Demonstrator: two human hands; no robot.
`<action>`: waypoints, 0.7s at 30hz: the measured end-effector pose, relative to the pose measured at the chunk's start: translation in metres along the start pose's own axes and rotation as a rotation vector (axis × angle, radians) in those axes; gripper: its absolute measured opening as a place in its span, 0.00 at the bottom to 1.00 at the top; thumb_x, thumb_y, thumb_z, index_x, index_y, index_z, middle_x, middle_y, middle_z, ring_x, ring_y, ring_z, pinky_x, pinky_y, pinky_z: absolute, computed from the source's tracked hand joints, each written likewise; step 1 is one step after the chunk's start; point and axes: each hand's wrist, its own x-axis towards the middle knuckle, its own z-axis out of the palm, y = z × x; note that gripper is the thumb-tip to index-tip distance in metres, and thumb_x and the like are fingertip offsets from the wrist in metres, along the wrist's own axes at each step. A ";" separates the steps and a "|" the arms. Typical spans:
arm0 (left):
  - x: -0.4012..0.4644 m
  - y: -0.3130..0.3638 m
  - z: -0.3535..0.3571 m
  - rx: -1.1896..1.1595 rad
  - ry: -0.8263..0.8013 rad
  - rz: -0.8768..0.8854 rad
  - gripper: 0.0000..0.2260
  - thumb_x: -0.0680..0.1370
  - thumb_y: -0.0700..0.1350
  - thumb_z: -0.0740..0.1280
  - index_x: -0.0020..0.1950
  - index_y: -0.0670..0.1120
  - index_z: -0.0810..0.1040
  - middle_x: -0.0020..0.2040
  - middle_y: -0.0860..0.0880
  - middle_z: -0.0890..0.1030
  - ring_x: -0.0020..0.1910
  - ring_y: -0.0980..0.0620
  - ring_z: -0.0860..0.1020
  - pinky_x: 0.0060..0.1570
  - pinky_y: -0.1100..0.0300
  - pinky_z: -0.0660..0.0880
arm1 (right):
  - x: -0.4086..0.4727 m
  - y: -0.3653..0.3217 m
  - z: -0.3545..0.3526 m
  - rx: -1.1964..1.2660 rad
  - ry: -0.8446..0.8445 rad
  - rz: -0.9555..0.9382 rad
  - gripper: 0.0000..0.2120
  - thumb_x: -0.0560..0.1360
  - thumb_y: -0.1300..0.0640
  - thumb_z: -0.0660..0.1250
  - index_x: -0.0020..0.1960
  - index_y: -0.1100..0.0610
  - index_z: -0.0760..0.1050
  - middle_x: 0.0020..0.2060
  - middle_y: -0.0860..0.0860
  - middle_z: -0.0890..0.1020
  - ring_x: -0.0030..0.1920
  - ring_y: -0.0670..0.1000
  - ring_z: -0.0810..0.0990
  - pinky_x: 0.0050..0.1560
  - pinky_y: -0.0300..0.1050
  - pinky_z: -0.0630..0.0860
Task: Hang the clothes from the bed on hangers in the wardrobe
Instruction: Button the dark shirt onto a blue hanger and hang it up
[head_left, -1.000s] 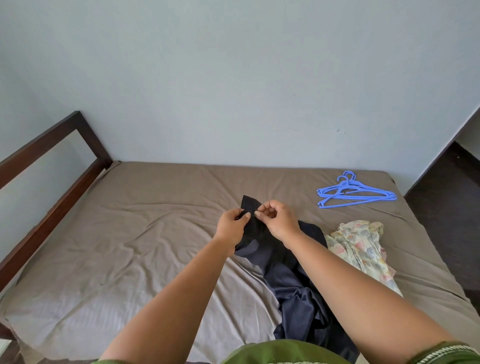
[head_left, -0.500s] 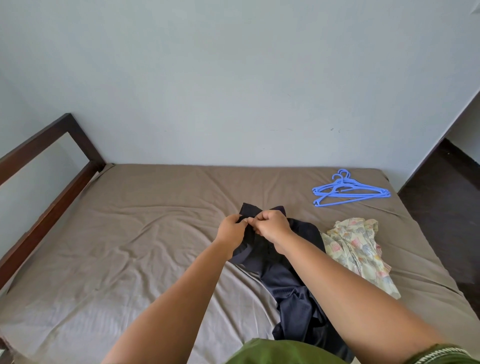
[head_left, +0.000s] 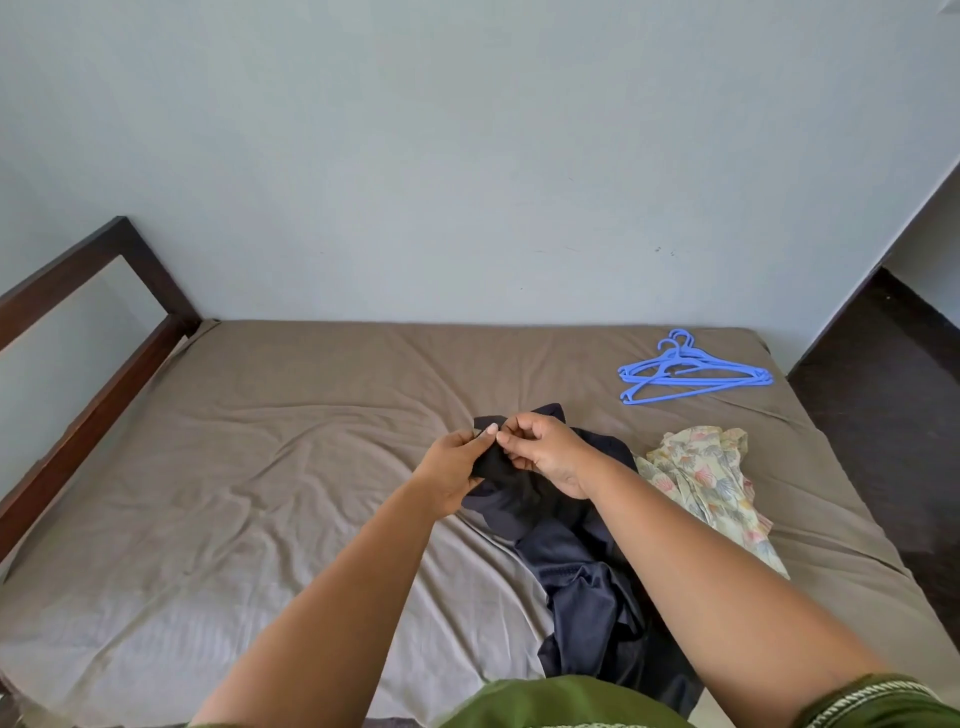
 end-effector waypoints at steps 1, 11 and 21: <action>0.001 0.001 -0.001 0.002 -0.023 0.000 0.11 0.80 0.46 0.65 0.51 0.38 0.79 0.45 0.43 0.83 0.41 0.54 0.81 0.41 0.63 0.79 | -0.001 0.000 -0.001 -0.003 0.018 -0.008 0.03 0.77 0.61 0.67 0.45 0.57 0.75 0.39 0.52 0.76 0.40 0.46 0.75 0.43 0.35 0.76; 0.009 -0.006 0.022 -0.003 0.049 0.060 0.08 0.81 0.38 0.61 0.44 0.43 0.76 0.41 0.45 0.78 0.38 0.54 0.76 0.37 0.65 0.74 | 0.010 0.007 -0.012 -0.394 0.367 -0.149 0.09 0.67 0.51 0.78 0.41 0.54 0.81 0.35 0.48 0.82 0.37 0.44 0.81 0.47 0.38 0.80; 0.040 -0.022 0.058 0.351 0.284 0.247 0.15 0.76 0.31 0.64 0.52 0.50 0.71 0.44 0.48 0.75 0.45 0.48 0.75 0.43 0.58 0.77 | 0.010 0.038 -0.040 -0.498 0.440 -0.131 0.06 0.74 0.60 0.69 0.50 0.53 0.77 0.38 0.47 0.81 0.41 0.47 0.81 0.48 0.42 0.79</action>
